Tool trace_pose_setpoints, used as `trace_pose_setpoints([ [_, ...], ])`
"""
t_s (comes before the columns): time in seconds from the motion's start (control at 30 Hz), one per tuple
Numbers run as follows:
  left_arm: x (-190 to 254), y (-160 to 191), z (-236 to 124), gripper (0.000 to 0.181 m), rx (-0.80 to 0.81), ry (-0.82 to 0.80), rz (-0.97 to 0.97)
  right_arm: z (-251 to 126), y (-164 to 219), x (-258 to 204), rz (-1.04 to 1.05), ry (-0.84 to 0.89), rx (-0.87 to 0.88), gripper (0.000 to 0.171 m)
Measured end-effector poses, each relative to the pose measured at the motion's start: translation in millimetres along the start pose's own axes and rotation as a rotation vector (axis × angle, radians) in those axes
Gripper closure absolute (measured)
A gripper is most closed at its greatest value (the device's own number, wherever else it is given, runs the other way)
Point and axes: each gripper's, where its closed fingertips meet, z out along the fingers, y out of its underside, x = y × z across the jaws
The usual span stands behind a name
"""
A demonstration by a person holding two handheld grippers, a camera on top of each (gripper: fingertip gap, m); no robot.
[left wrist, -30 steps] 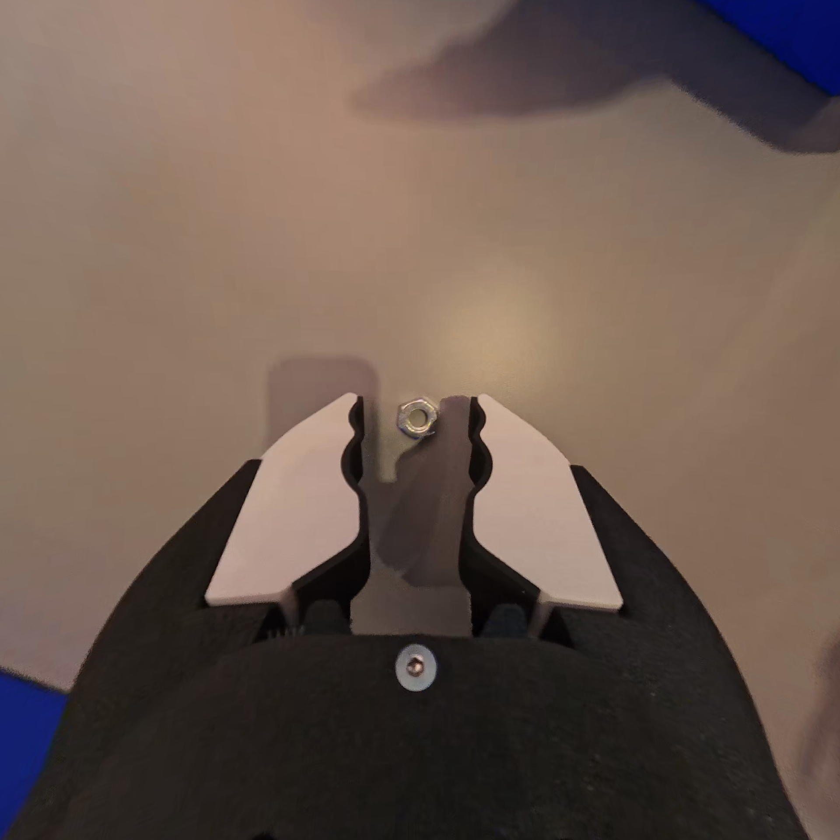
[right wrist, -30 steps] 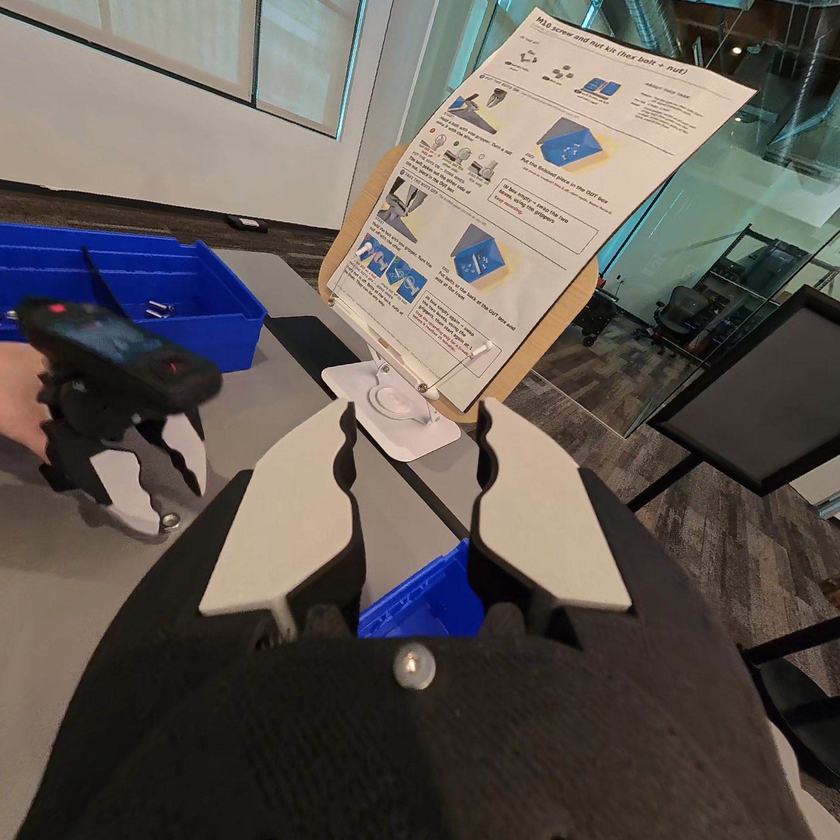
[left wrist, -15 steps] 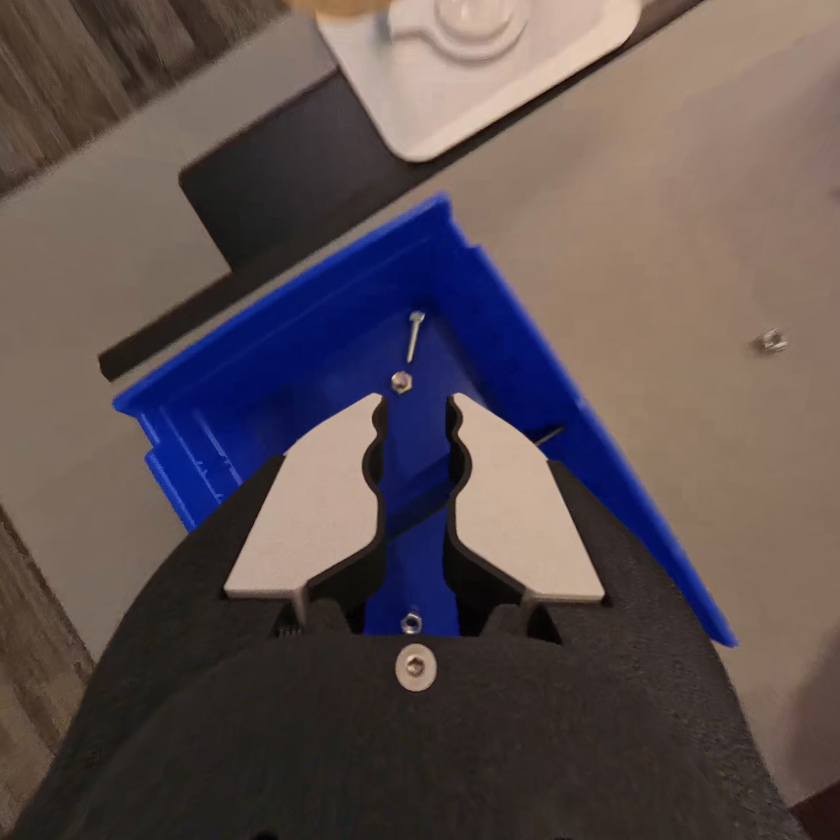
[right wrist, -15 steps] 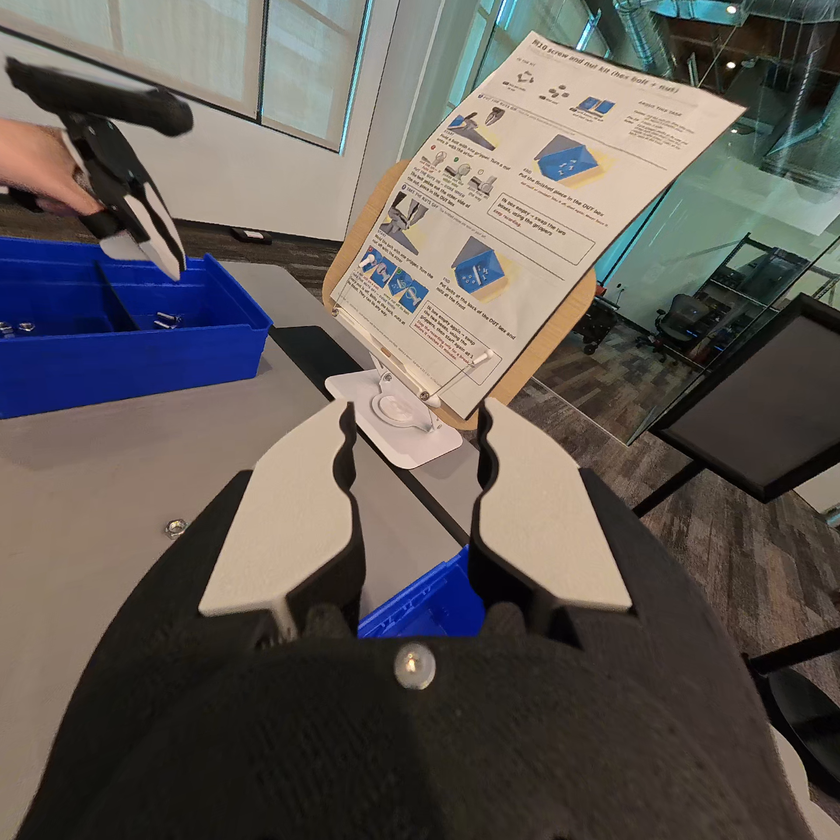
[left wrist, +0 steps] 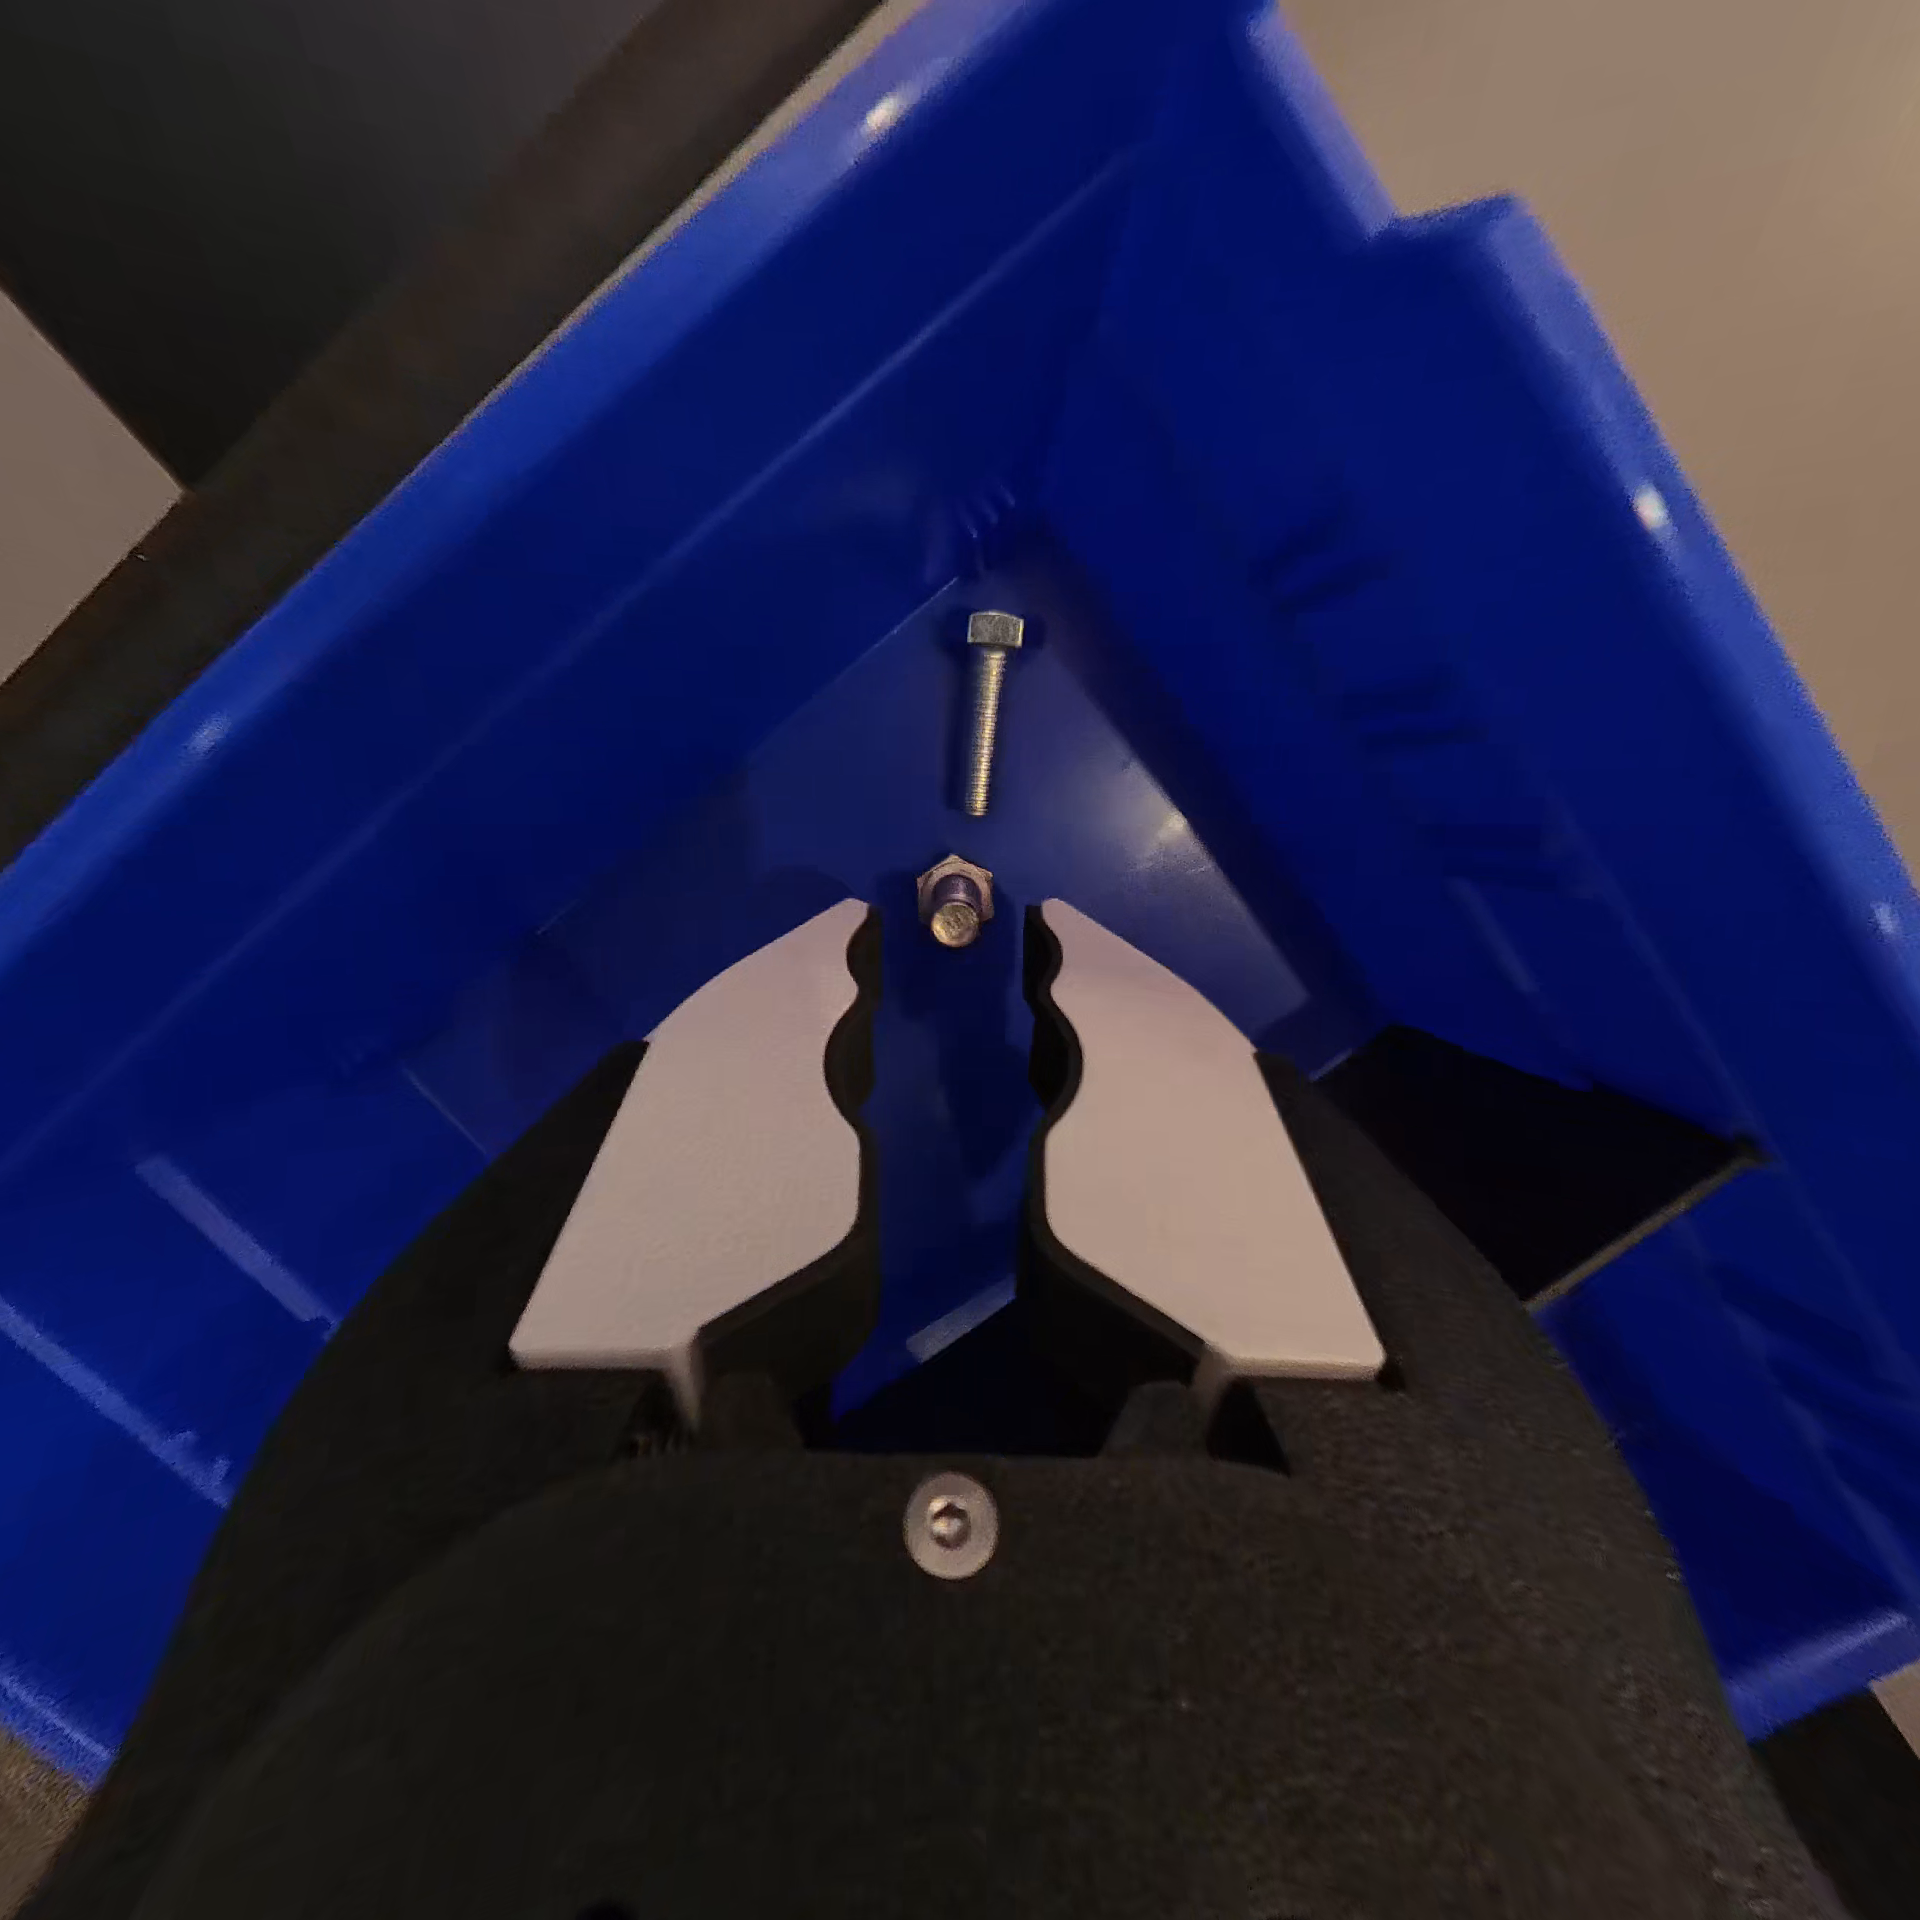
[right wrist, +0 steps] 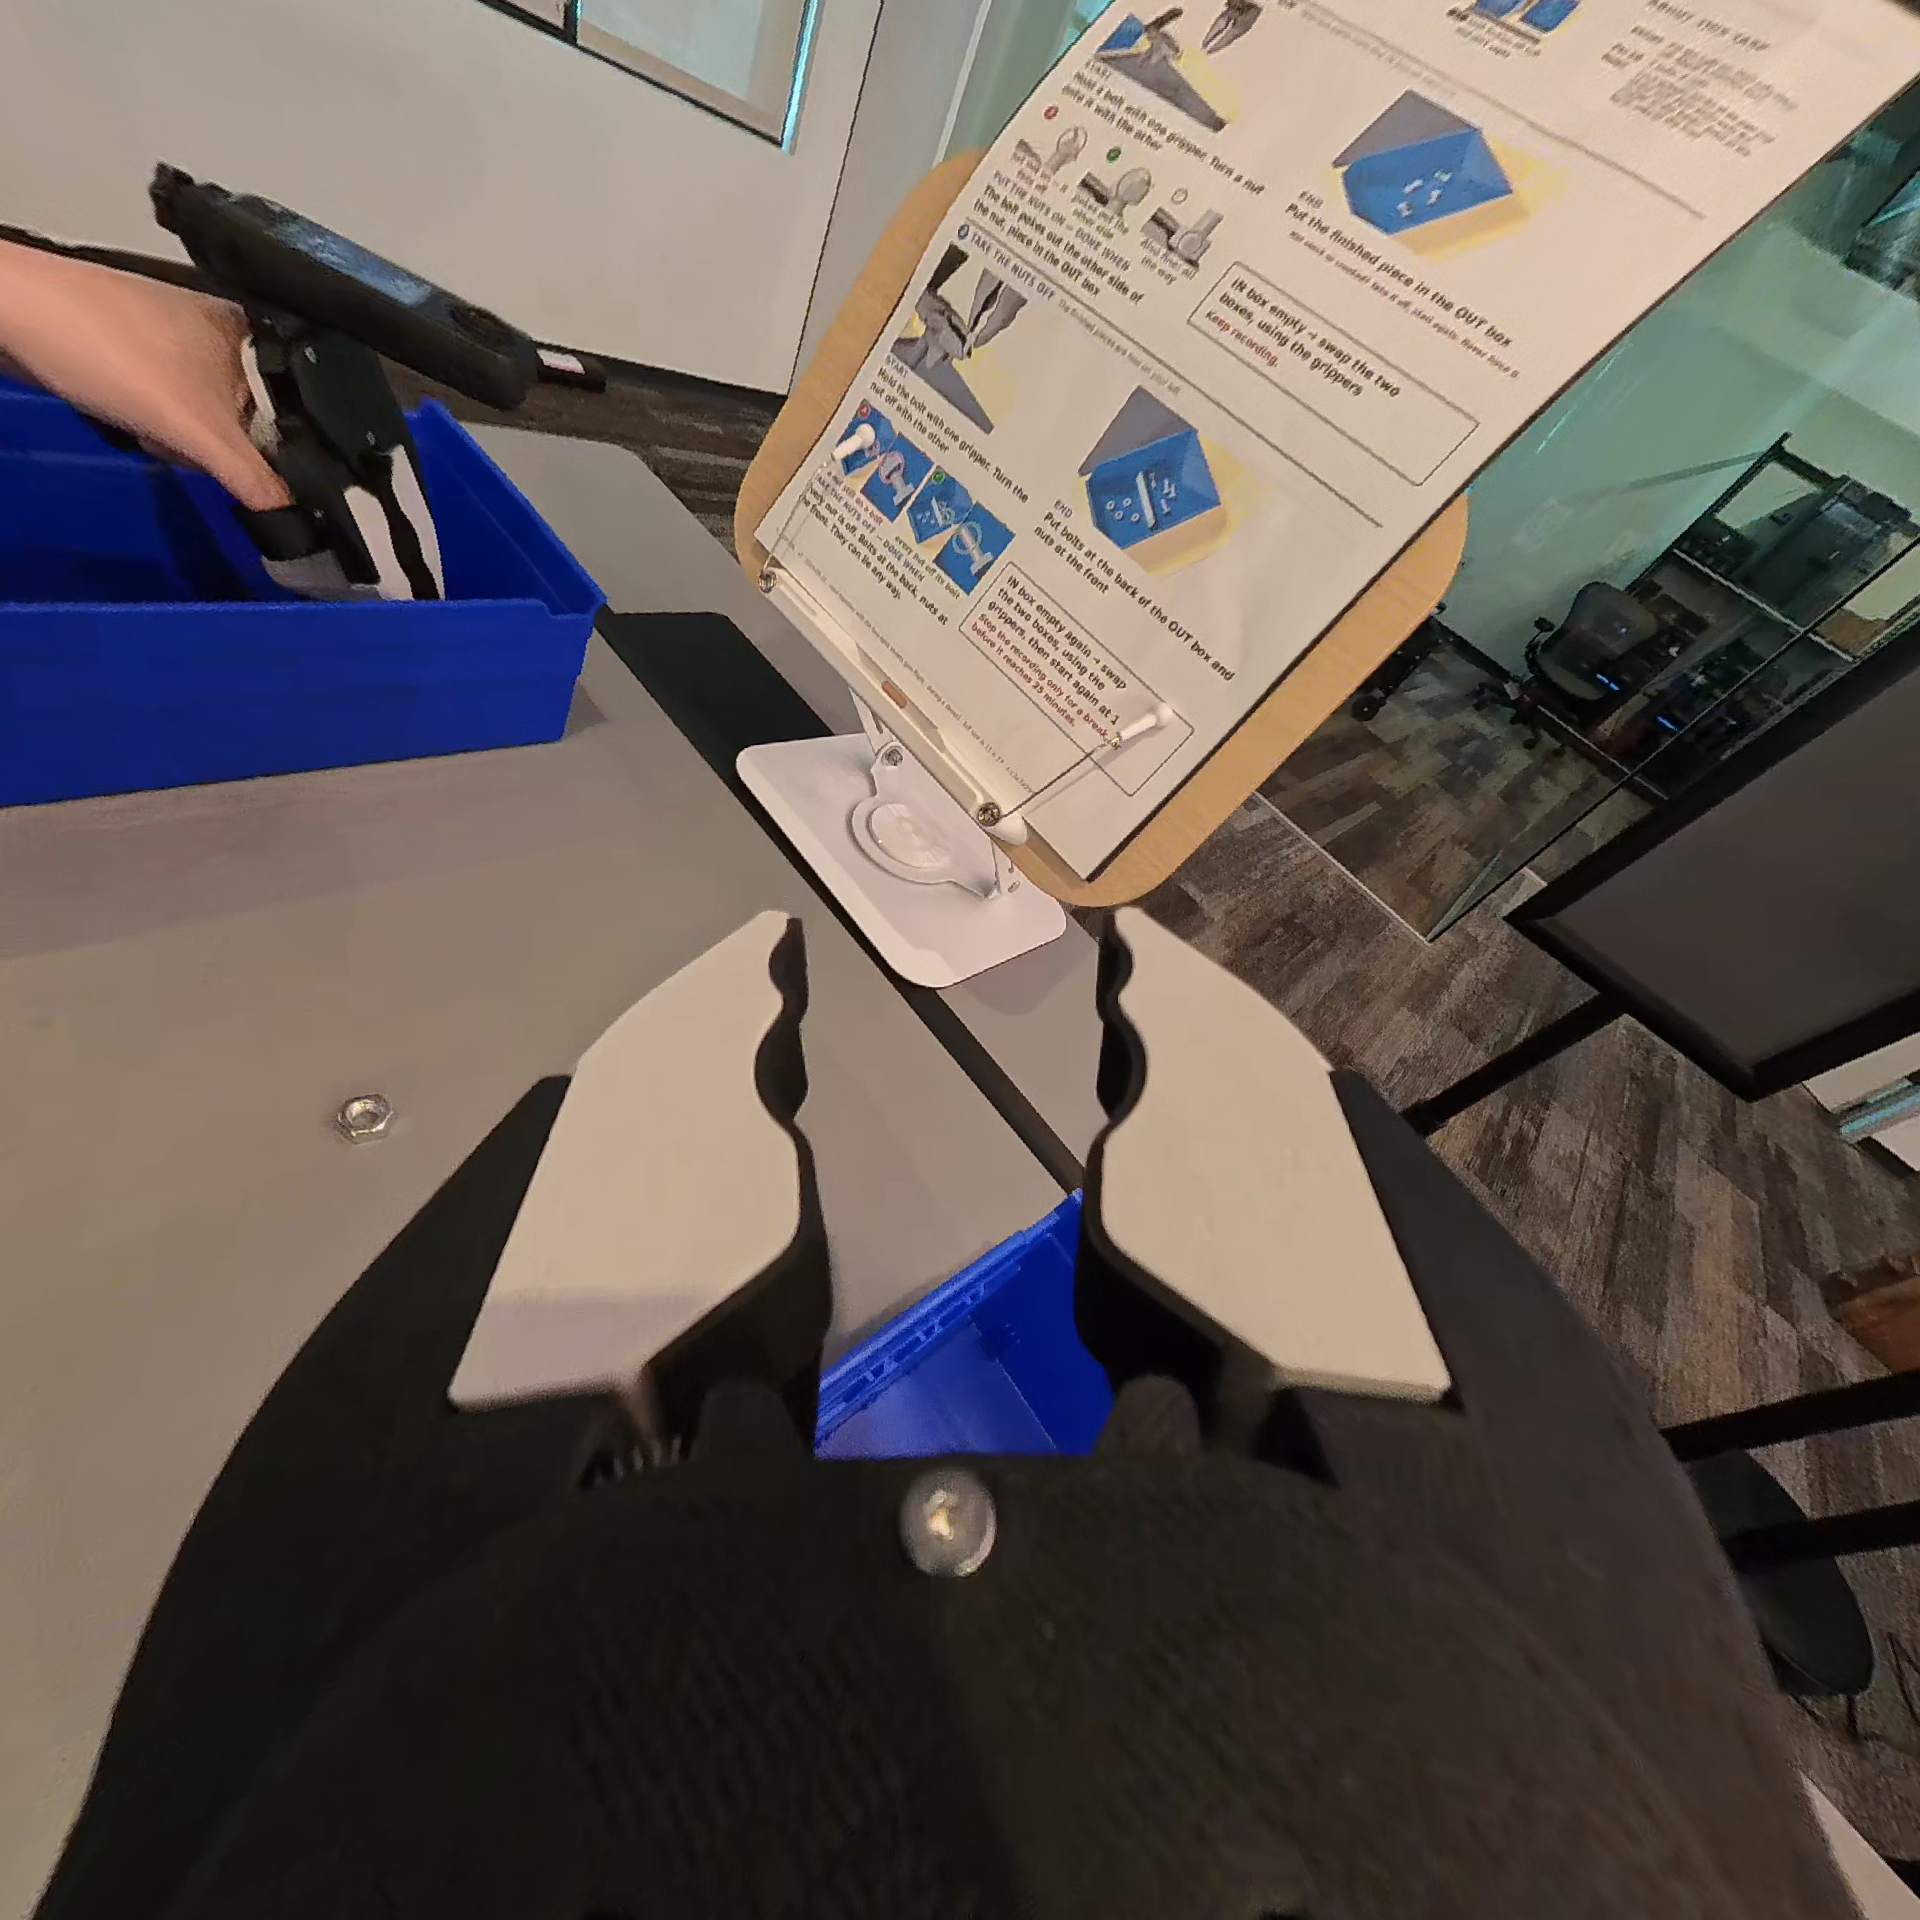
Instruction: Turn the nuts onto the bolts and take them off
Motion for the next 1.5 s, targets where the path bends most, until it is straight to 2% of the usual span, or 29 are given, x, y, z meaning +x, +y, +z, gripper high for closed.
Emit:
trace_pose_setpoints([
  [0.17, 1, 7, 10, 0.171, -0.073, -0.014, 0.047, 8, 7, -5, -0.025, -0.015, -0.039, 0.117],
  [0.33, 0, 8, 7, 0.171, -0.091, -0.045, 0.09, 20, 16, -15, -0.033, -0.052, -0.083, 0.117],
  [0.5, 9, -5, -29, 0.171, -0.021, -0.082, 0.125, 36, 22, -33, -0.061, -0.108, -0.123, 0.116],
  [0.63, 46, -29, -81, 0.171, 0.074, -0.106, 0.229, 49, 26, -48, -0.091, -0.15, -0.151, 0.116],
  [0.77, 130, -53, -113, 0.172, 0.189, 0.014, 0.367, 54, 23, -58, -0.091, -0.173, -0.141, 0.117],
  [0.9, 224, -50, -93, 0.172, 0.189, 0.188, 0.501, 51, 16, -62, -0.064, -0.199, -0.109, 0.117],
  [1.03, 266, -35, -48, 0.172, 0.127, 0.17, 0.641, 49, 19, -59, -0.052, -0.204, -0.114, 0.117],
  [1.2, 283, -28, -16, 0.172, 0.095, 0.225, 0.676, 54, 25, -68, -0.024, -0.263, -0.118, 0.117],
  [1.5, 287, -15, 7, 0.172, 0.039, 0.228, 0.715, 68, 41, -96, -0.022, -0.381, -0.191, 0.117],
])
